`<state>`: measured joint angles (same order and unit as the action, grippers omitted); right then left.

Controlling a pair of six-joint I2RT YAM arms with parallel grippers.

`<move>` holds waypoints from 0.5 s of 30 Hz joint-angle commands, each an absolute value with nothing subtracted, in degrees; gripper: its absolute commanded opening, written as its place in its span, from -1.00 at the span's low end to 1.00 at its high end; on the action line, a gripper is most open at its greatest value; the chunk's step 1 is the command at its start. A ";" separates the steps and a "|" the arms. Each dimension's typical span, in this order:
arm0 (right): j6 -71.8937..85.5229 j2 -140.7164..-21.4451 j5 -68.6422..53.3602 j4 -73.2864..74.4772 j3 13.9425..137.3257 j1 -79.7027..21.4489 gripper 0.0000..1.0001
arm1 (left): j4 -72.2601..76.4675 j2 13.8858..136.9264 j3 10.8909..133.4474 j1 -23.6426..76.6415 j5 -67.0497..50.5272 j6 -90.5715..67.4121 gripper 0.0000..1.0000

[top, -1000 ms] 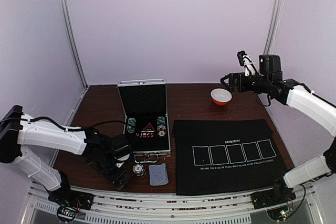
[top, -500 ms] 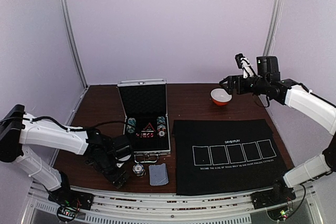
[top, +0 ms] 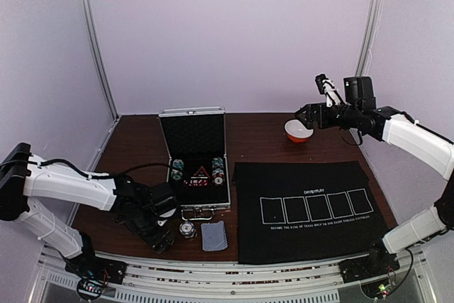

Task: Distribute texas hold em gaming equipment
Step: Pick up the dealer button from the corner of the board.

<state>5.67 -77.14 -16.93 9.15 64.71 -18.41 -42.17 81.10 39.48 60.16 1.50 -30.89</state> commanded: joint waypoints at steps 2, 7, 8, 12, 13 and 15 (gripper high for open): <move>4.49 -77.86 -16.69 10.78 66.54 -18.89 1.00 | -31.54 81.54 37.65 59.95 1.88 -28.74 0.47; 3.98 -78.04 -16.70 11.16 66.53 -18.89 1.00 | -30.87 82.05 37.27 60.03 2.02 -28.38 0.44; 3.91 -78.00 -16.74 11.16 66.49 -18.94 1.00 | -30.71 82.20 37.19 60.03 2.03 -28.32 0.43; 3.86 -78.31 -16.92 11.54 66.58 -18.97 1.00 | -30.91 83.00 37.35 60.03 2.43 -28.41 0.29; 3.89 -78.39 -17.00 11.62 66.59 -18.96 1.00 | -31.02 83.03 37.35 60.03 2.58 -28.55 0.23; 3.87 -78.40 -17.13 11.64 66.69 -18.98 1.00 | -31.51 83.35 37.64 60.03 2.80 -28.80 0.08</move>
